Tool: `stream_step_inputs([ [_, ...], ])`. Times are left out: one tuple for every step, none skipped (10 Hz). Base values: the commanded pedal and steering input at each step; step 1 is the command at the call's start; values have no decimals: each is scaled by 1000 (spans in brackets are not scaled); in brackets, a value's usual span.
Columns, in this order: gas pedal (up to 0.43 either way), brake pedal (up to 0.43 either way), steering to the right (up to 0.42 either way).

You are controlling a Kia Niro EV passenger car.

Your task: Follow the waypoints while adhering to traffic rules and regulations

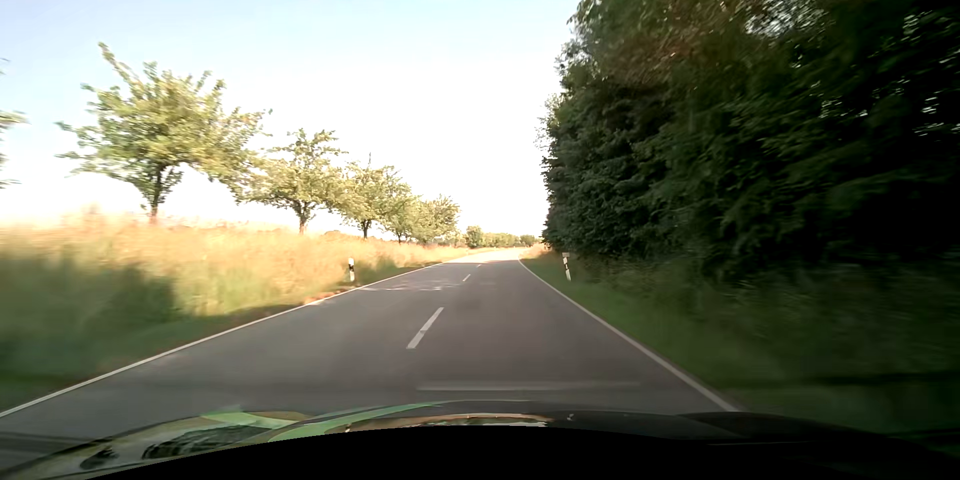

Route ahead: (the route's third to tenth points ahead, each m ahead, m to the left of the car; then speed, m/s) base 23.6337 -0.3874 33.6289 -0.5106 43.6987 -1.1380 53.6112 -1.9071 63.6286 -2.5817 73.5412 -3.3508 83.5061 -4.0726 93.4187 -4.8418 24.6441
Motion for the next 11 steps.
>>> stream_step_inputs([
  [87,0,8],
  [87,0,8],
  [87,0,8],
  [87,0,9],
  [87,0,8],
  [87,0,7],
  [87,0,7],
  [87,0,7],
  [87,0,7],
  [98,0,6],
  [98,0,5],
])
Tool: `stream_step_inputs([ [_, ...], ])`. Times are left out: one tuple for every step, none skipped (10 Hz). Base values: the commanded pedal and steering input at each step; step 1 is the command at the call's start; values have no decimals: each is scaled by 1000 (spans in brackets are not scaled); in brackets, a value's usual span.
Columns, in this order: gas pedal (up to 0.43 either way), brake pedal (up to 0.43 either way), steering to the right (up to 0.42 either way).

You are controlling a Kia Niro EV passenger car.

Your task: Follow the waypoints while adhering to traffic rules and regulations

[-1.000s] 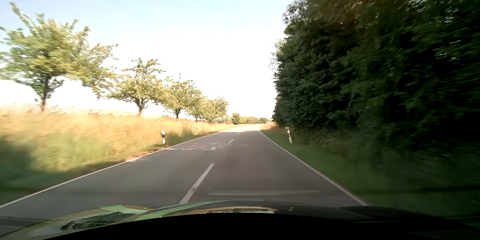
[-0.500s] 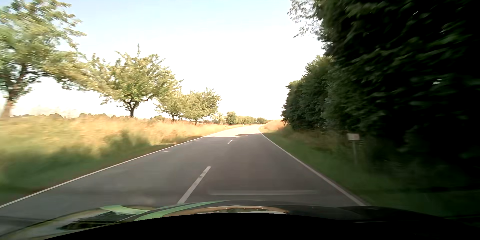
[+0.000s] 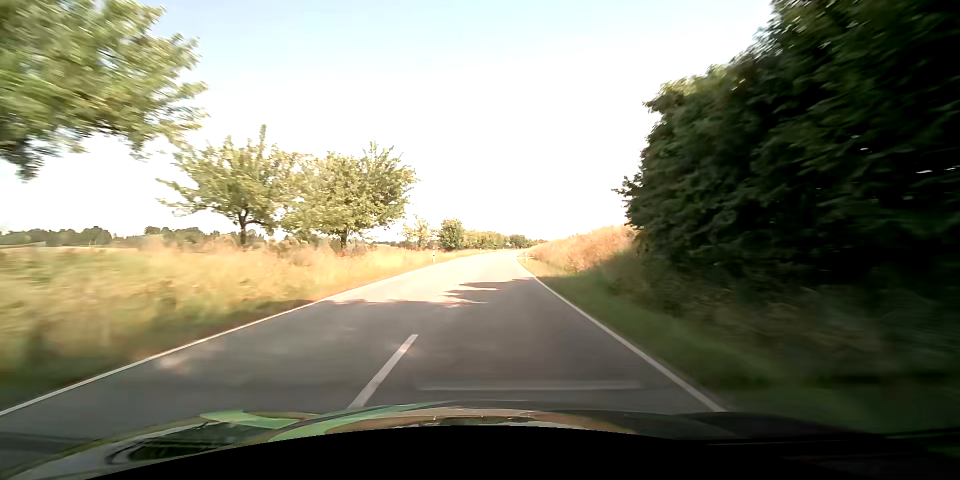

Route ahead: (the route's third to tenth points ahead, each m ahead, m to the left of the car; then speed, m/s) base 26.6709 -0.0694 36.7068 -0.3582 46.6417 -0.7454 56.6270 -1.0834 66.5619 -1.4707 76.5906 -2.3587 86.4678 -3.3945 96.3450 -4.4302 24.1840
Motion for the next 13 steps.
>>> stream_step_inputs([
  [98,0,5],
  [98,0,6],
  [98,0,6],
  [98,0,6],
  [110,0,6],
  [110,0,6],
  [110,0,6],
  [110,0,7],
  [110,0,7],
  [130,0,6],
  [138,0,7],
  [169,0,6],
  [189,0,6],
])
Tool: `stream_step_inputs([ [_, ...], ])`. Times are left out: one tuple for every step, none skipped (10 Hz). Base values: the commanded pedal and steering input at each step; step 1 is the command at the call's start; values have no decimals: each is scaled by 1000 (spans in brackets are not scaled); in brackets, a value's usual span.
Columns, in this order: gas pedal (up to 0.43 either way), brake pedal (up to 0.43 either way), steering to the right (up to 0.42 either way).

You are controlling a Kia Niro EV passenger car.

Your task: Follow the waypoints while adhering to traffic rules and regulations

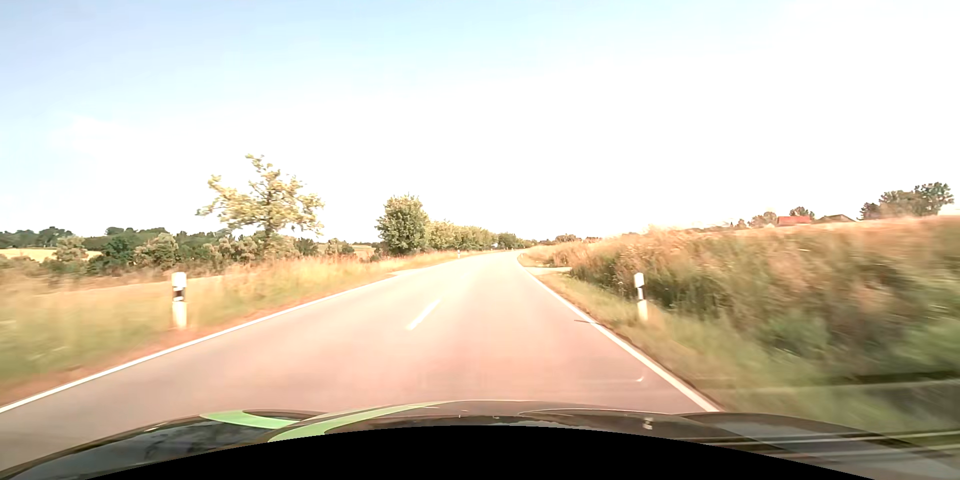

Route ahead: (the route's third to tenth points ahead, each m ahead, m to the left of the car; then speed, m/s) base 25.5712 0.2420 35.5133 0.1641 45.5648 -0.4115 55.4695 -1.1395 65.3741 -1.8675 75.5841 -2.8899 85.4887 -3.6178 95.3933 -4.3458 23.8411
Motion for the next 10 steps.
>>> stream_step_inputs([
  [189,0,6],
  [189,0,6],
  [189,0,6],
  [189,0,5],
  [189,0,4],
  [189,0,4],
  [189,0,4],
  [189,0,4],
  [189,0,4],
  [189,0,4],
])
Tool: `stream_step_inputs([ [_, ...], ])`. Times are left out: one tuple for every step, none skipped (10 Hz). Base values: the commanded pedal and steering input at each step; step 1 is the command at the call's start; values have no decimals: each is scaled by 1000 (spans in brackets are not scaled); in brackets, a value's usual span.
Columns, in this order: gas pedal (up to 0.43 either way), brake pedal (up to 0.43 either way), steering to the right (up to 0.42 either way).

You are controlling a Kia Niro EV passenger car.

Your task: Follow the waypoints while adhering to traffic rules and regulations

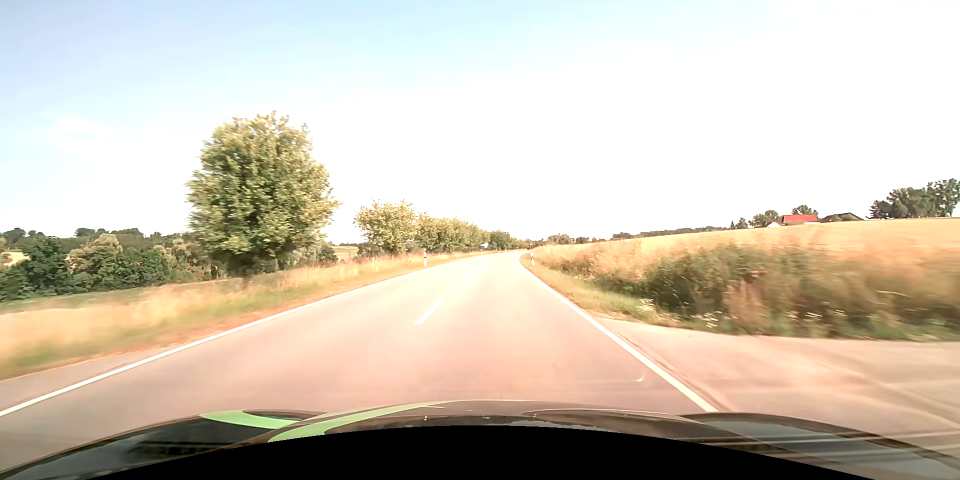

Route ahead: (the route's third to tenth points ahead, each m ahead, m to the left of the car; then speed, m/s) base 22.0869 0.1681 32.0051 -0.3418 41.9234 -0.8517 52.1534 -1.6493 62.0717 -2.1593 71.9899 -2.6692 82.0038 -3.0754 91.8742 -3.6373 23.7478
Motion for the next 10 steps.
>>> stream_step_inputs([
  [189,0,4],
  [189,0,4],
  [189,0,5],
  [189,0,5],
  [189,0,5],
  [189,0,5],
  [189,0,6],
  [189,0,6],
  [189,0,6],
  [189,0,7],
])
